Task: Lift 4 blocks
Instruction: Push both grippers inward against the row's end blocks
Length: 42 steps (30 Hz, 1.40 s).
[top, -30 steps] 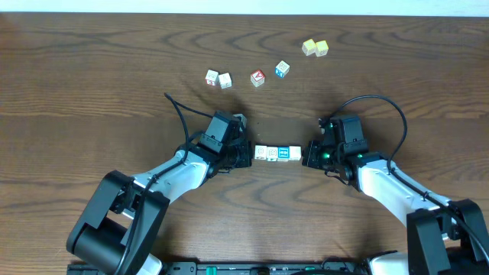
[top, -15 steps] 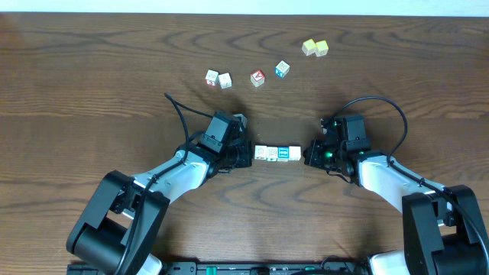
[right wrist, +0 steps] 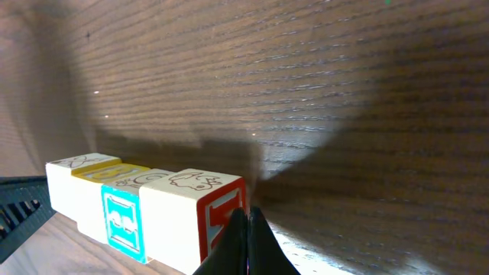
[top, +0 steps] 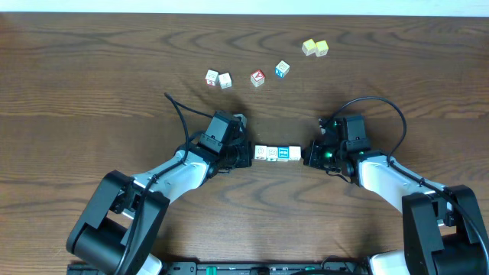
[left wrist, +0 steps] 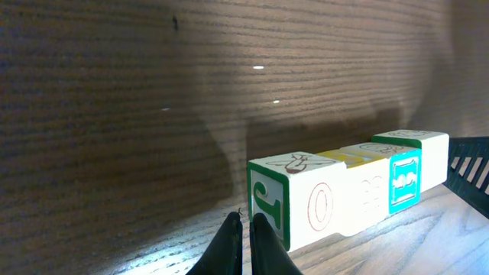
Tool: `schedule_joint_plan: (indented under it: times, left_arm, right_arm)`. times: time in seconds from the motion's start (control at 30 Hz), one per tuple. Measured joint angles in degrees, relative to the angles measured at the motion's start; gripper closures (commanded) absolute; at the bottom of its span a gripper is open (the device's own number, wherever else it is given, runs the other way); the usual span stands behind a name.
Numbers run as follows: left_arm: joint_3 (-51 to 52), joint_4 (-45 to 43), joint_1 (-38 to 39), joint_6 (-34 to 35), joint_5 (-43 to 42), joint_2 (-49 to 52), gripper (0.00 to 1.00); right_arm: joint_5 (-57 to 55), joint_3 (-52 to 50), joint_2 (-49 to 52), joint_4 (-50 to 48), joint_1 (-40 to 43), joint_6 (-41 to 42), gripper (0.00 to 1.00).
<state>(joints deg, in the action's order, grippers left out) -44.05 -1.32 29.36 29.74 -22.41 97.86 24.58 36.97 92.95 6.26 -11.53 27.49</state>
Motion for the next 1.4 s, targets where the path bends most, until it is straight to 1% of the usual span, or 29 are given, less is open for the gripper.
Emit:
schedule_joint_plan:
  times: [1.4]
  left_arm:
    - [0.00, -0.22, 0.00, 0.00, -1.27, 0.00, 0.93]
  right_arm:
    - [1.57, 0.00, 0.00, -0.81, 0.04, -0.59, 0.99]
